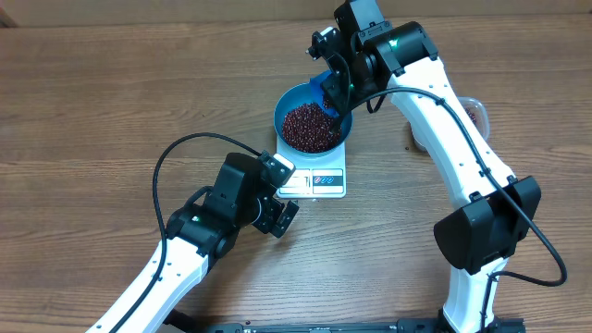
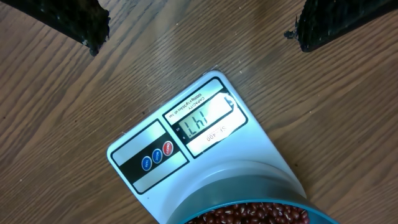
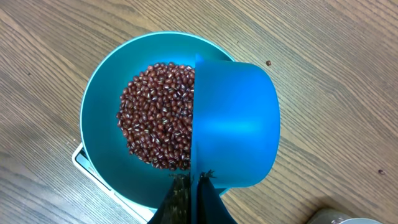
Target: Scoop item into bowl and weigh 150g on scale
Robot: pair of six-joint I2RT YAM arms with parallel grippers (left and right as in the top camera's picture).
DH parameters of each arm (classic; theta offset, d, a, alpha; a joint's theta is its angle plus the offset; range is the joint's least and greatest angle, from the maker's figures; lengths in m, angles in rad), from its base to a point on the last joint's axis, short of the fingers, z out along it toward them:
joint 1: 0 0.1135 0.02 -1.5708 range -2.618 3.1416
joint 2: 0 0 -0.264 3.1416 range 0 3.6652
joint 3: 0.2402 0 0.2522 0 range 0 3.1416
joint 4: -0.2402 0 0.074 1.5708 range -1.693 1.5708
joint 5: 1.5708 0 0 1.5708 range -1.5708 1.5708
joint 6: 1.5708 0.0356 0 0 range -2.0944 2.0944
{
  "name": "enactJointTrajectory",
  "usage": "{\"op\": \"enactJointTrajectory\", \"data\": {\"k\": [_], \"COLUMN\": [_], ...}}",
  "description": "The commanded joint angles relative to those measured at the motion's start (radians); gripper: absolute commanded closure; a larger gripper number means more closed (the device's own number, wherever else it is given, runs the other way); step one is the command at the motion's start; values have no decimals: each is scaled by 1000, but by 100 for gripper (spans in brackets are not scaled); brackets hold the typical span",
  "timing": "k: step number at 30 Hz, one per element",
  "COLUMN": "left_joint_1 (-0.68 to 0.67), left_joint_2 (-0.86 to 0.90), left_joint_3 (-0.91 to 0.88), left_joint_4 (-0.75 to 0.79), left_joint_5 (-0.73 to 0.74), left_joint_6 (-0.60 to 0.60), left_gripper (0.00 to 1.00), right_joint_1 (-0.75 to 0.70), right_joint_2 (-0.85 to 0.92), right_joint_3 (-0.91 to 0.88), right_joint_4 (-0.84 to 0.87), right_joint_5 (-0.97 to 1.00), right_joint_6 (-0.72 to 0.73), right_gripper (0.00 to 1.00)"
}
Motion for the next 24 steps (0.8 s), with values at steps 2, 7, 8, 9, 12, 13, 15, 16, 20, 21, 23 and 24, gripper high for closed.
{"op": "enactJointTrajectory", "data": {"k": [2,7,8,9,12,13,15,16,20,21,23,24], "left_joint_1": [4,4,4,4,4,4,4,4,4,4,4,4], "left_joint_2": [3,3,3,3,3,3,3,3,3,3,3,3], "left_joint_3": [1,1,1,1,1,1,1,1,1,1,1,1], "left_joint_4": [0,0,0,0,0,0,0,0,0,0,0,0], "left_joint_5": [-6,-6,-6,-6,-6,-6,-6,-6,-6,-6,-6,-6], "left_joint_6": [-21,-21,-21,-22,-22,-21,-21,-21,-21,-21,-21,-22], "left_gripper": [0,0,1,0,0,0,0,1,1,1,0,0], "right_joint_1": [0,0,0,0,0,0,0,0,0,0,0,0], "right_joint_2": [-40,-40,-40,-40,-40,-40,-40,-40,-40,-40,-40,-40], "right_joint_3": [31,31,31,31,31,31,31,31,31,31,31,31], "right_joint_4": [5,1,1,1,5,4,4,4,5,4,4,4], "right_joint_5": [-5,-5,-4,-5,-5,-5,-5,-5,-4,-4,-4,-4], "right_joint_6": [-29,-29,-29,-29,-40,-48,-48,-48,-49,-53,-56,-56], "right_gripper": [96,96,97,96,96,96,96,96,96,96,96,96]}}
